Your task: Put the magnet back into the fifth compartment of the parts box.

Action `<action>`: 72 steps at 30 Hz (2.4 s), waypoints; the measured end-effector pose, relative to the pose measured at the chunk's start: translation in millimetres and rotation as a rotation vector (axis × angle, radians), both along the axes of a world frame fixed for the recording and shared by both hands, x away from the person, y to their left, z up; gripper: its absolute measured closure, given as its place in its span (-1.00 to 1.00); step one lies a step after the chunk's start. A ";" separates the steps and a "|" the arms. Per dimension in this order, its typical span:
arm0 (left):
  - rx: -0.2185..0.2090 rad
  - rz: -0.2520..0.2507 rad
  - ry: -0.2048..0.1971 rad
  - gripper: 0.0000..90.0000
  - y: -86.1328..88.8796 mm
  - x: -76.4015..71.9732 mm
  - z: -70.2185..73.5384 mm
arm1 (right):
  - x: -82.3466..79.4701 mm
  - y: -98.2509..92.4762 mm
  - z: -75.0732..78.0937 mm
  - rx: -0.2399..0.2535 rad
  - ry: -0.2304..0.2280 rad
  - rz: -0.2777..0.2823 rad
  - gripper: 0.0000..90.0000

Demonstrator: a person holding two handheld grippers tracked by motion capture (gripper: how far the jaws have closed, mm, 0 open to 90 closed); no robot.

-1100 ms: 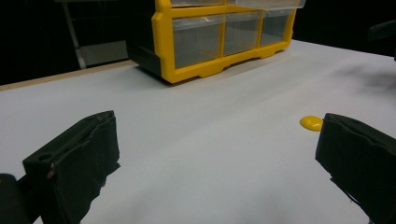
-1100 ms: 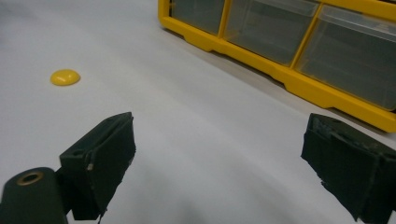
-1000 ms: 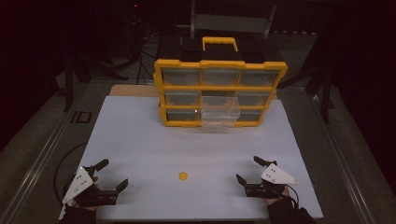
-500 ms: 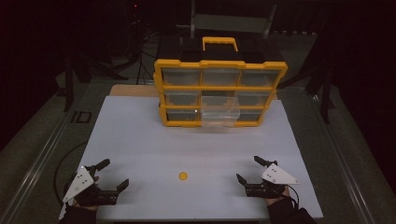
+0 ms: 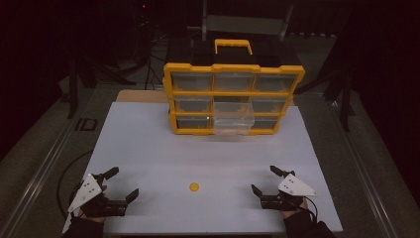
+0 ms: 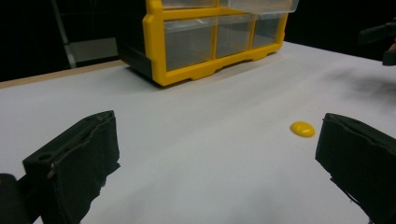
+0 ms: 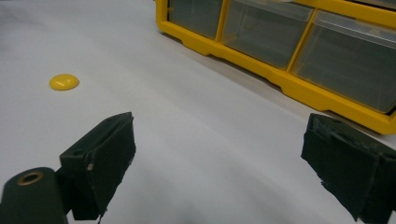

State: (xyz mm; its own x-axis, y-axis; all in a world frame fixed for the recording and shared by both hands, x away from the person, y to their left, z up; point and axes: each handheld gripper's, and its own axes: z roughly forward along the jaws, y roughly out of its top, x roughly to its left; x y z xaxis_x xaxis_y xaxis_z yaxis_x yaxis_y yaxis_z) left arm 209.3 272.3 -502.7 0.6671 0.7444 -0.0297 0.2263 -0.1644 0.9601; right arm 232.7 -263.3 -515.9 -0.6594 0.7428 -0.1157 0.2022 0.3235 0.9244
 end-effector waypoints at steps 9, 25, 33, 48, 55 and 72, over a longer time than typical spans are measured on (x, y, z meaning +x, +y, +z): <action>0.010 0.000 -0.007 -1.00 -7.9 6.8 16.0 | 0.4 1.1 0.1 0.000 0.001 0.008 -0.79; 0.033 -0.077 -0.005 -1.00 -25.0 22.8 49.9 | 0.3 2.7 -0.1 -0.003 0.009 0.013 -0.79; 0.026 -0.137 0.027 -1.00 -39.7 31.2 59.3 | 0.7 3.1 -0.3 -0.004 0.008 0.017 -0.79; 0.039 -0.204 0.060 -1.00 -71.7 39.7 63.1 | 0.7 3.2 -0.4 -0.001 0.013 0.022 -0.79; 0.057 -0.242 0.069 -1.00 -83.1 44.8 67.2 | 0.6 3.3 -0.5 0.001 0.015 0.024 -0.79; 0.081 -0.343 0.065 -1.00 -124.9 55.5 62.1 | 0.5 3.8 -0.6 0.001 0.014 0.026 -0.79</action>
